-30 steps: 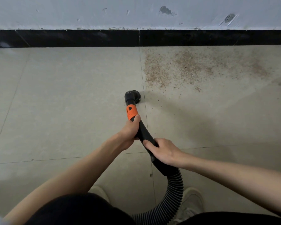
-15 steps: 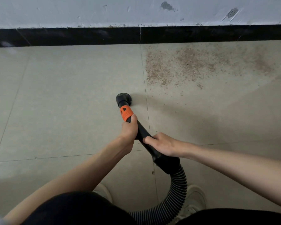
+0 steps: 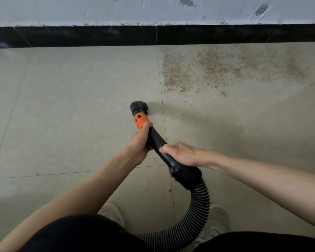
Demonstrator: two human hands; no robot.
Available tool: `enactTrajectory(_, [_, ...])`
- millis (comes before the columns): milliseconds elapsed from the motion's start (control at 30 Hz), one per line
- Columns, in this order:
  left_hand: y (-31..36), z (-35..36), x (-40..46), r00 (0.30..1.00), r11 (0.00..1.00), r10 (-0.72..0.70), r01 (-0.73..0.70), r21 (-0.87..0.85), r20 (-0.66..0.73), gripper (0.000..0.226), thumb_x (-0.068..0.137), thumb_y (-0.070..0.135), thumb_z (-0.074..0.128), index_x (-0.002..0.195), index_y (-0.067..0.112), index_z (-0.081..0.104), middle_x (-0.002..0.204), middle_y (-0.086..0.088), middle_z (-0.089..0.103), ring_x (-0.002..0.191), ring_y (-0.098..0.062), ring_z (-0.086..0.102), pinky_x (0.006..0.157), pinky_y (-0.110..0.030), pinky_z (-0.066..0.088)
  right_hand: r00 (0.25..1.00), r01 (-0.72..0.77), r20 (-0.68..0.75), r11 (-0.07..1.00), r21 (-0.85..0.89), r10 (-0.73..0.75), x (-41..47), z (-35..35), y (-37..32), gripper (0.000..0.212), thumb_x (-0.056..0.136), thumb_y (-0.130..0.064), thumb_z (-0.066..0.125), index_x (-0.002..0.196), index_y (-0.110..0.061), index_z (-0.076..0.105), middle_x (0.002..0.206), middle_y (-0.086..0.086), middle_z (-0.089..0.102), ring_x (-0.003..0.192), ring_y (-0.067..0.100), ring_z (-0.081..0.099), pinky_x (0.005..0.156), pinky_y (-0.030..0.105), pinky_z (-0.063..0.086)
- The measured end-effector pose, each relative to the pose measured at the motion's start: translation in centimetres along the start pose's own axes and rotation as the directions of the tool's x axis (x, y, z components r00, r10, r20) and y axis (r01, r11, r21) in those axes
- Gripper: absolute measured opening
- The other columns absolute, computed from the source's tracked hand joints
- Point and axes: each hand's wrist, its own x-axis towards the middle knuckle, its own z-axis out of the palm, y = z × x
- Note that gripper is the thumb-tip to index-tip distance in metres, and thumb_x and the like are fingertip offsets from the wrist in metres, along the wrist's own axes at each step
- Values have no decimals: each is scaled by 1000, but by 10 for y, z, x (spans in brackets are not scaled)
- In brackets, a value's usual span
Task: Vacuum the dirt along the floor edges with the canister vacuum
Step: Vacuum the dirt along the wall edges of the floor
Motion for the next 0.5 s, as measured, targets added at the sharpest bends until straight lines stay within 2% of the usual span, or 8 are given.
enactTrajectory(133, [-3,4,2,998,997,57,-58,47,23,20,94,27,49,85,9,46,76,-5,45,67,-16,48,61,-26,45,1000,-13,10,1000,15,13,-2,-3,-1,39,98,-36,37,80,-4,50,75,19,59,62,26,55,64,32,44])
enactTrajectory(267, [-18,5,2,990,994,33,-48,101,140,23,97,30,48,84,11,47,71,-3,47,65,-16,49,68,-30,45,998,-59,-25,997,49,60,-4,7,20,42,100,-36,37,82,-2,53,76,21,59,69,29,57,71,36,45])
enactTrajectory(367, [-11,9,10,981,994,21,-41,103,192,26,97,33,50,85,10,50,74,-4,51,69,-16,53,75,-32,47,990,-41,-133,996,78,51,3,7,27,42,102,-38,37,87,-3,54,78,20,65,71,31,63,76,39,52])
enactTrajectory(500, [13,12,27,982,995,61,-74,69,180,27,96,33,52,88,6,53,82,-5,57,72,-15,58,64,-24,51,953,68,-302,994,91,-37,22,0,17,34,101,-42,44,84,-13,49,88,22,66,83,40,65,84,49,52])
